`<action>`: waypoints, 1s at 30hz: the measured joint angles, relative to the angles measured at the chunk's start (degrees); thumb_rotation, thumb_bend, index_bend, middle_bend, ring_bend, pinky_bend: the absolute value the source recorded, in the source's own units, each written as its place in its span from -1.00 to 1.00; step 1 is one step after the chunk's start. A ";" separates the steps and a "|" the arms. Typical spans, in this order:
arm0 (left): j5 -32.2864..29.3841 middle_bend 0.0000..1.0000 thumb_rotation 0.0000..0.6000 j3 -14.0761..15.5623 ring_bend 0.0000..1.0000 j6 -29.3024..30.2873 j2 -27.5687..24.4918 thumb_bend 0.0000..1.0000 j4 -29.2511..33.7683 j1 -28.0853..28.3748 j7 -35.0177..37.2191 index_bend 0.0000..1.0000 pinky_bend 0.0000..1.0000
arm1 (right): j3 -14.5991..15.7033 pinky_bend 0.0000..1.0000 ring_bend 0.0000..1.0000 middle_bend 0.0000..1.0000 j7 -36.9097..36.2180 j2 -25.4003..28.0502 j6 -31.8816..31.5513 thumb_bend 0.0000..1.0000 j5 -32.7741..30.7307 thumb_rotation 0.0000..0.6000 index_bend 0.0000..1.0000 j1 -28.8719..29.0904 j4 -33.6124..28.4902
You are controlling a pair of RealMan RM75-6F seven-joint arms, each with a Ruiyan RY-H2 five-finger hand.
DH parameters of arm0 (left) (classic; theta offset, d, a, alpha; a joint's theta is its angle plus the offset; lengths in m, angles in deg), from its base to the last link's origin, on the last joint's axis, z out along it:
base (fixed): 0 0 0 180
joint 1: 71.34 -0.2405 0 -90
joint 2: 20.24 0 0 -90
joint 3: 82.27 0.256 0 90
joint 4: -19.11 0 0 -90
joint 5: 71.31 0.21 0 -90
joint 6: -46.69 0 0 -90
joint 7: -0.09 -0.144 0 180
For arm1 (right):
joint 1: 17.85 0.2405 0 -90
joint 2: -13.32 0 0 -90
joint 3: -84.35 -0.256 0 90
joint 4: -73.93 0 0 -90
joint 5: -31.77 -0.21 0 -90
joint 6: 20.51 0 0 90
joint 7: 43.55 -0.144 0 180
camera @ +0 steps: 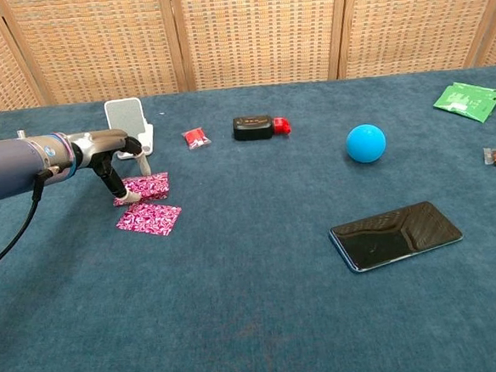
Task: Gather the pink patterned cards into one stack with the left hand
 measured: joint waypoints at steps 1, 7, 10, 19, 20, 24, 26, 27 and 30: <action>-0.09 -1.00 1.00 0.03 -1.00 0.08 0.05 -0.40 0.00 0.11 -0.31 0.30 -1.00 | -0.01 -1.00 -1.00 -1.00 -0.09 0.02 -0.01 -1.00 -0.03 1.00 -1.00 -0.02 0.03; -1.68 -1.00 1.00 0.16 -1.00 0.66 0.31 -0.40 -0.06 0.58 -2.08 0.26 -1.00 | -0.08 -1.00 -1.00 -1.00 -0.47 0.13 0.12 -1.00 -0.24 1.00 -1.00 -0.03 0.23; -2.72 -1.00 1.00 0.18 -1.00 0.60 0.36 -0.40 -0.23 0.70 -2.72 0.25 -1.00 | -0.08 -1.00 -1.00 -1.00 -0.41 0.11 0.11 -1.00 -0.21 1.00 -1.00 -0.02 0.25; -2.92 -1.00 1.00 0.10 -1.00 0.44 0.16 -0.40 -0.67 0.49 -2.97 0.11 -1.00 | -0.02 -1.00 -1.00 -1.00 -0.05 -0.01 0.22 -1.00 -0.20 1.00 -1.00 0.03 0.16; -2.80 -1.00 1.00 0.08 -1.00 0.40 0.07 -0.40 -0.65 0.43 -2.91 0.07 -1.00 | -0.01 -1.00 -1.00 -1.00 0.01 -0.01 0.24 -1.00 -0.18 1.00 -1.00 0.05 0.13; -2.76 -1.00 1.00 0.06 -1.00 -0.01 -0.23 -0.41 -0.48 0.26 -2.77 -0.13 -1.00 | -0.03 -1.00 -1.00 -1.00 0.07 -0.04 0.16 -1.00 -0.14 1.00 -1.00 0.04 0.08; -2.91 -1.00 1.00 0.06 -1.00 -0.15 -0.29 -0.41 -0.38 0.20 -2.73 -0.18 -1.00 | 0.00 -1.00 -1.00 -1.00 0.09 -0.06 0.16 -1.00 -0.11 1.00 -1.00 0.04 0.09; -2.99 -1.00 1.00 0.08 -1.00 -0.18 -0.31 -0.41 -0.34 0.20 -2.76 -0.20 -1.00 | 0.00 -1.00 -1.00 -1.00 0.09 -0.06 0.14 -1.00 -0.10 1.00 -1.00 0.03 0.08; -3.10 -1.00 1.00 0.16 -1.00 -0.01 -0.33 -0.41 -0.19 0.23 -3.01 -0.26 -1.00 | 0.01 -1.00 -1.00 -1.00 0.06 -0.05 0.06 -1.00 -0.05 1.00 -1.00 0.00 0.07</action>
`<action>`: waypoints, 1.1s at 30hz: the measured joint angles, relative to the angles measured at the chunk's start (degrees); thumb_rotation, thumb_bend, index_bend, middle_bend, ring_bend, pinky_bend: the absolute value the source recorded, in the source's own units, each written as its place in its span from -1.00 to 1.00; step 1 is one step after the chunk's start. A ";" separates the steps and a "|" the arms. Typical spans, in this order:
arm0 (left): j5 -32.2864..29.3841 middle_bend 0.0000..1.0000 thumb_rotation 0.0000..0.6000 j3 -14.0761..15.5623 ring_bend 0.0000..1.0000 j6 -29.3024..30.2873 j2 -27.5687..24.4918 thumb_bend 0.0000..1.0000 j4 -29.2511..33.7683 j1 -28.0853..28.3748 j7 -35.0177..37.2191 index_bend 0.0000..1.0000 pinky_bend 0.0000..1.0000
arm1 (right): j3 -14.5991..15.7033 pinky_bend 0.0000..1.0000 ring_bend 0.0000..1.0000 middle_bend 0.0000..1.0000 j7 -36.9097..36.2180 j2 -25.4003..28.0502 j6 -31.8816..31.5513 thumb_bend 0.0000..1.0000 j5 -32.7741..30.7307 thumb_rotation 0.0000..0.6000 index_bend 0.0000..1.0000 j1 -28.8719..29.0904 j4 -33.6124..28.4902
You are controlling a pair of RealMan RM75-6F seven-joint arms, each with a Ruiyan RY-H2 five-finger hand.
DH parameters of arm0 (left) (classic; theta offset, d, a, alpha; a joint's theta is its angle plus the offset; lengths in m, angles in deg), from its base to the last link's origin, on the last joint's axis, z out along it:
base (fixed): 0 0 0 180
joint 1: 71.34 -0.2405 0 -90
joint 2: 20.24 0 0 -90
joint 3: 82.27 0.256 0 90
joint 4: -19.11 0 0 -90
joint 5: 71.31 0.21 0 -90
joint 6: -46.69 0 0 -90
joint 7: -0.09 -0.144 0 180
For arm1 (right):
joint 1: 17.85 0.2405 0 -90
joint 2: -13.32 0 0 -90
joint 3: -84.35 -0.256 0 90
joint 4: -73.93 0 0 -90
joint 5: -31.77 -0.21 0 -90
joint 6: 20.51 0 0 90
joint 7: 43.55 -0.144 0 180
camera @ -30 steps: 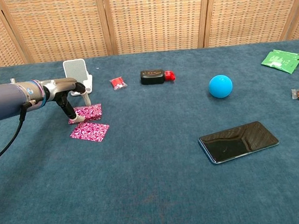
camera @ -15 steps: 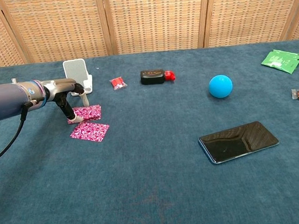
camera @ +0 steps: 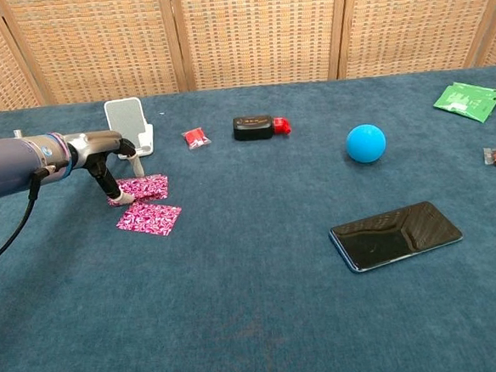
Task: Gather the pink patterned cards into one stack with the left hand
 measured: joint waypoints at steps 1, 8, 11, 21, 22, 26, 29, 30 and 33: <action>-0.02 -1.00 1.00 0.03 -1.00 0.05 -0.01 -0.41 0.06 0.00 -0.06 -0.28 -1.00 | -0.01 -1.00 -1.00 -1.00 -0.02 0.01 -0.04 -1.00 0.01 1.00 -1.00 -0.01 -0.01; -0.39 -1.00 1.00 0.09 -1.00 0.22 -0.29 -0.41 0.37 0.01 -0.41 -0.71 -1.00 | 0.01 -1.00 -1.00 -1.00 -0.10 0.07 -0.15 -1.00 0.09 1.00 -1.00 -0.07 -0.05; -0.40 -1.00 1.00 0.05 -1.00 0.29 -0.53 -0.41 0.67 -0.02 -0.42 -0.73 -1.00 | 0.03 -1.00 -1.00 -1.00 -0.08 0.08 -0.20 -1.00 0.16 1.00 -1.00 -0.10 -0.08; 1.48 -1.00 1.00 -0.47 -1.00 0.07 -1.86 -0.41 2.96 -0.74 1.56 -0.70 -1.00 | 0.09 -1.00 -1.00 -1.00 -0.21 0.22 -0.47 -1.00 0.44 1.00 -1.00 -0.21 -0.26; 2.22 -1.00 1.00 -0.58 -1.00 0.08 -2.24 -0.41 3.62 -0.95 2.07 -0.70 -1.00 | 0.10 -1.00 -1.00 -1.00 -0.24 0.23 -0.50 -1.00 0.45 1.00 -1.00 -0.23 -0.27; 6.01 -1.00 1.00 -0.86 -1.00 0.32 -3.93 -0.41 6.74 -1.98 4.19 -0.64 -1.00 | 0.11 -1.00 -1.00 -1.00 -0.44 0.31 -0.57 -1.00 0.52 1.00 -1.00 -0.28 -0.29; 10.54 -1.00 1.00 -0.91 -1.00 0.91 -5.72 -0.42 10.04 -3.13 6.14 -0.58 -1.00 | 0.18 -1.00 -1.00 -1.00 -0.48 0.36 -0.63 -1.00 0.67 1.00 -1.00 -0.32 -0.39; 12.16 -1.00 1.00 -0.89 -1.00 1.17 -6.31 -0.42 11.14 -3.54 6.76 -0.54 -1.00 | 0.20 -1.00 -1.00 -1.00 -0.46 0.37 -0.66 -1.00 0.72 1.00 -1.00 -0.33 -0.43; 18.09 -1.00 1.00 -0.51 -1.00 2.18 -8.35 -0.42 14.92 -5.01 8.73 -0.40 -1.00 | 0.28 -1.00 -1.00 -1.00 -0.35 0.39 -0.71 -1.00 0.90 1.00 -1.00 -0.35 -0.58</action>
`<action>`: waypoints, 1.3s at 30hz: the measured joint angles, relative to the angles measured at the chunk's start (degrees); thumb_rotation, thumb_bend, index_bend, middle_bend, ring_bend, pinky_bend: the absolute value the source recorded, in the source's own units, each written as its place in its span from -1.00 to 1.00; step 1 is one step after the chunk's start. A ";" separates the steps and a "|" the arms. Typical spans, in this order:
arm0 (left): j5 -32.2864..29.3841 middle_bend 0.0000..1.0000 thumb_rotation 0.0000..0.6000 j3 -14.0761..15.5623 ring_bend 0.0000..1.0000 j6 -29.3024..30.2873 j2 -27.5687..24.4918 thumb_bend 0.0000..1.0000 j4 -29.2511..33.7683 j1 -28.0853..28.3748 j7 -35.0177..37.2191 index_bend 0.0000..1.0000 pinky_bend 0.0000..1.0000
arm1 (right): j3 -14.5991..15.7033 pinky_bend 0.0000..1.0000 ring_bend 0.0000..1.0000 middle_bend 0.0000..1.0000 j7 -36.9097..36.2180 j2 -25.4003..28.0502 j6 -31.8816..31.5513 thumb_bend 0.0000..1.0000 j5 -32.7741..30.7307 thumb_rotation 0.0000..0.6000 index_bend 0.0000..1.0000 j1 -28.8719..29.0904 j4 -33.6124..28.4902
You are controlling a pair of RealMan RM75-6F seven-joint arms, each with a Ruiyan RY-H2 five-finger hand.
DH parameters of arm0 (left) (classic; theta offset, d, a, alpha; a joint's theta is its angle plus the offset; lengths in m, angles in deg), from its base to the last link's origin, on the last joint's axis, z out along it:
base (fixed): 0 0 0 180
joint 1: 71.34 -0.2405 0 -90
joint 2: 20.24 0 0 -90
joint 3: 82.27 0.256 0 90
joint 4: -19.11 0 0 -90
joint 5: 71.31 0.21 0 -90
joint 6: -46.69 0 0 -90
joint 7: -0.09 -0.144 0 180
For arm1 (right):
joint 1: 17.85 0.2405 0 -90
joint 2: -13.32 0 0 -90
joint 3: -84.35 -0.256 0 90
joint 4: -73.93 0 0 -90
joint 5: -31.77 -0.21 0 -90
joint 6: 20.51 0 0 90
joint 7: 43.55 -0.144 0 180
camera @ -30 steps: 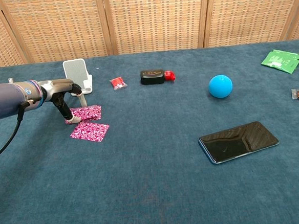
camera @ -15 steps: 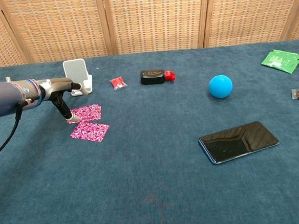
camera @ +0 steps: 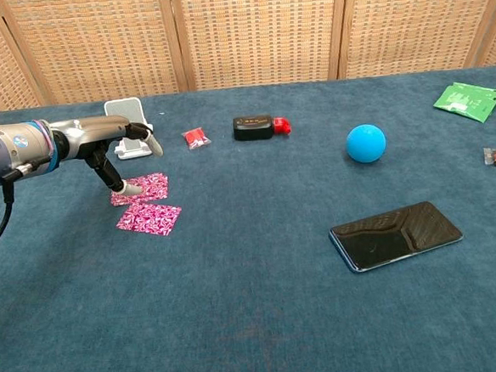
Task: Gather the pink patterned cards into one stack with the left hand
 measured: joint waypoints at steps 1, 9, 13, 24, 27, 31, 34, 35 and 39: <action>2.49 -1.00 1.00 0.33 -1.00 0.43 -0.80 -0.42 1.48 -0.62 0.70 -0.37 -1.00 | 0.02 -1.00 -1.00 -1.00 0.02 0.01 -0.02 -1.00 0.05 1.00 -1.00 0.00 -0.03; 14.59 -1.00 1.00 5.34 -1.00 2.03 -3.47 -0.42 6.88 -3.73 2.73 -0.35 -1.00 | 0.17 -1.00 -1.00 -1.00 0.22 -0.04 0.01 -1.00 0.31 1.00 -1.00 0.00 -0.16; 14.61 -1.00 1.00 5.92 -1.00 1.66 -1.30 -0.43 4.14 -3.85 2.52 -0.36 -1.00 | 0.16 -1.00 -1.00 -1.00 0.25 -0.05 0.11 -1.00 0.13 1.00 -1.00 0.01 -0.18; 12.76 -1.00 1.00 4.31 -1.00 -0.22 2.37 -0.48 -1.69 -2.74 3.27 -0.49 -1.00 | 0.01 -1.00 -1.00 -1.00 0.35 -0.17 0.57 -1.00 -0.45 1.00 -1.00 0.16 0.03; 11.79 -1.00 1.00 4.29 -1.00 -1.21 2.62 -0.48 -2.24 -2.27 2.77 -0.48 -1.00 | 0.00 -1.00 -1.00 -1.00 0.49 -0.24 0.67 -1.00 -0.52 1.00 -1.00 0.21 0.08; 11.07 -1.00 1.00 4.59 -1.00 -1.25 3.54 -0.48 -3.45 -2.00 1.61 -0.47 -1.00 | 0.02 -1.00 -1.00 -1.00 0.60 -0.27 0.74 -1.00 -0.53 1.00 -1.00 0.24 0.03; 10.76 -1.00 1.00 4.77 -1.00 -0.94 4.23 -0.48 -4.62 -2.13 1.32 -0.47 -1.00 | 0.05 -1.00 -1.00 -1.00 0.60 -0.27 0.73 -1.00 -0.49 1.00 -1.00 0.23 0.03; 10.66 -1.00 1.00 4.79 -1.00 -0.93 4.43 -0.48 -5.00 -2.19 1.34 -0.47 -1.00 | 0.06 -1.00 -1.00 -1.00 0.56 -0.27 0.76 -1.00 -0.51 1.00 -1.00 0.23 0.05; 10.64 -1.00 1.00 4.67 -1.00 -1.06 5.11 -0.48 -6.16 -2.38 1.96 -0.47 -1.00 | 0.05 -1.00 -1.00 -1.00 0.64 -0.31 0.81 -1.00 -0.56 1.00 -1.00 0.26 0.09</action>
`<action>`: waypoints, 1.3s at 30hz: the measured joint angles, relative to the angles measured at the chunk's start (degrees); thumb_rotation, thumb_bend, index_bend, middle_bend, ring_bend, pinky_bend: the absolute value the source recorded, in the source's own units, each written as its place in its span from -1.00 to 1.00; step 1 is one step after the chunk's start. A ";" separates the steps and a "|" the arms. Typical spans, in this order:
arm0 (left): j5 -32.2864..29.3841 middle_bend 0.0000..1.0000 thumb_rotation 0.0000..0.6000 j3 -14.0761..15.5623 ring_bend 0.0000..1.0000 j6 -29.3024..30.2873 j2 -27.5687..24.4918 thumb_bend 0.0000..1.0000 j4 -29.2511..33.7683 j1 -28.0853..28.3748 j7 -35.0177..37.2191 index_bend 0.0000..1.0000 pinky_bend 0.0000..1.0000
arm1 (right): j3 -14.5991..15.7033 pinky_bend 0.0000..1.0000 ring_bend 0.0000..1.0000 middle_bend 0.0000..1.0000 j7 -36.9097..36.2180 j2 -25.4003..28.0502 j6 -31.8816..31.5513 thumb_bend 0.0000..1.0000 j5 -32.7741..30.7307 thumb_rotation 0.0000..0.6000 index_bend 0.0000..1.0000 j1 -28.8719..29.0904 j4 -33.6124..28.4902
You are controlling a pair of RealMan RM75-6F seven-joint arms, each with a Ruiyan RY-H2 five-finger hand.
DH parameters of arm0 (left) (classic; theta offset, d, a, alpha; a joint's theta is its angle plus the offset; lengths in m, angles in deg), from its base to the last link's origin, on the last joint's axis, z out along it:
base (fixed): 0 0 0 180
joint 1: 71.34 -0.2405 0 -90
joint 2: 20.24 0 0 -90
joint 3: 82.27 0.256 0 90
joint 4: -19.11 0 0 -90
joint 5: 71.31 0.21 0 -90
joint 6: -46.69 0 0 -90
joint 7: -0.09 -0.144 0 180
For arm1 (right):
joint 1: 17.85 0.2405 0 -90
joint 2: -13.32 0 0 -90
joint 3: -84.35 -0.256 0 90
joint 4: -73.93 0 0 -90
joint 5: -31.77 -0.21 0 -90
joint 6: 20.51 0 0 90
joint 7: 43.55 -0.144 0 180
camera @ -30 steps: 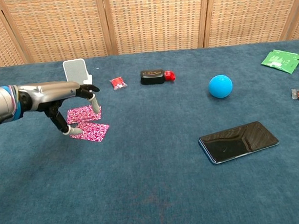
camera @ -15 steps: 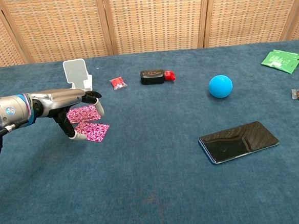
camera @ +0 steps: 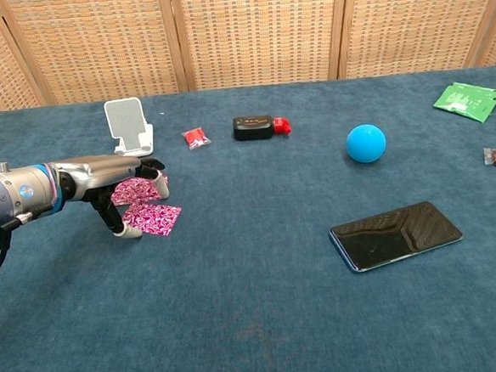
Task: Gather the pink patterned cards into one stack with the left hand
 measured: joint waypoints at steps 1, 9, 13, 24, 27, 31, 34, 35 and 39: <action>0.22 -1.00 1.00 -0.02 -1.00 -0.05 0.19 -0.48 -0.34 -0.06 0.25 -0.47 -1.00 | 0.01 -1.00 -1.00 -1.00 0.05 -0.01 0.00 -1.00 0.03 1.00 -1.00 0.01 -0.01; 1.51 -1.00 1.00 -0.01 -1.00 -0.39 1.03 -0.48 -1.57 -0.59 1.62 -0.34 -1.00 | 0.02 -1.00 -1.00 -1.00 0.09 -0.02 0.16 -1.00 -0.06 1.00 -1.00 0.07 -0.06; 2.06 -1.00 1.00 0.02 -1.00 -0.31 1.04 -0.48 -1.81 -1.00 2.15 -0.12 -1.00 | 0.01 -1.00 -1.00 -1.00 0.02 -0.01 0.18 -1.00 -0.05 1.00 -1.00 0.09 -0.06; 2.43 -1.00 1.00 -0.28 -1.00 -0.45 1.17 -0.47 -2.13 -1.36 2.49 0.18 -1.00 | 0.03 -1.00 -1.00 -1.00 0.01 -0.03 0.17 -1.00 -0.02 1.00 -1.00 0.10 -0.04; 2.56 -1.00 1.00 -0.38 -1.00 -0.42 1.31 -0.47 -2.14 -1.40 2.51 0.22 -1.00 | 0.01 -1.00 -1.00 -1.00 0.06 -0.04 0.20 -1.00 -0.06 1.00 -1.00 0.12 -0.06; 2.98 -1.00 1.00 -0.64 -1.00 -0.32 1.37 -0.47 -1.95 -1.43 2.82 0.24 -1.00 | 0.03 -1.00 -1.00 -1.00 0.12 -0.08 0.26 -1.00 -0.06 1.00 -1.00 0.15 -0.03; 3.24 -1.00 1.00 -0.66 -1.00 -0.30 1.44 -0.46 -1.72 -1.43 2.80 0.28 -1.00 | 0.05 -1.00 -1.00 -1.00 0.02 -0.06 0.31 -1.00 -0.05 1.00 -1.00 0.16 -0.04; 3.29 -1.00 1.00 -0.66 -1.00 -0.26 1.46 -0.46 -1.68 -1.45 2.78 0.29 -1.00 | 0.05 -1.00 -1.00 -1.00 -0.04 -0.03 0.29 -1.00 -0.02 1.00 -1.00 0.16 -0.06; 3.37 -1.00 1.00 -0.69 -1.00 -0.11 1.50 -0.45 -1.51 -1.57 2.69 0.36 -1.00 | 0.11 -1.00 -1.00 -1.00 -0.10 -0.02 0.21 -1.00 0.07 1.00 -1.00 0.11 -0.06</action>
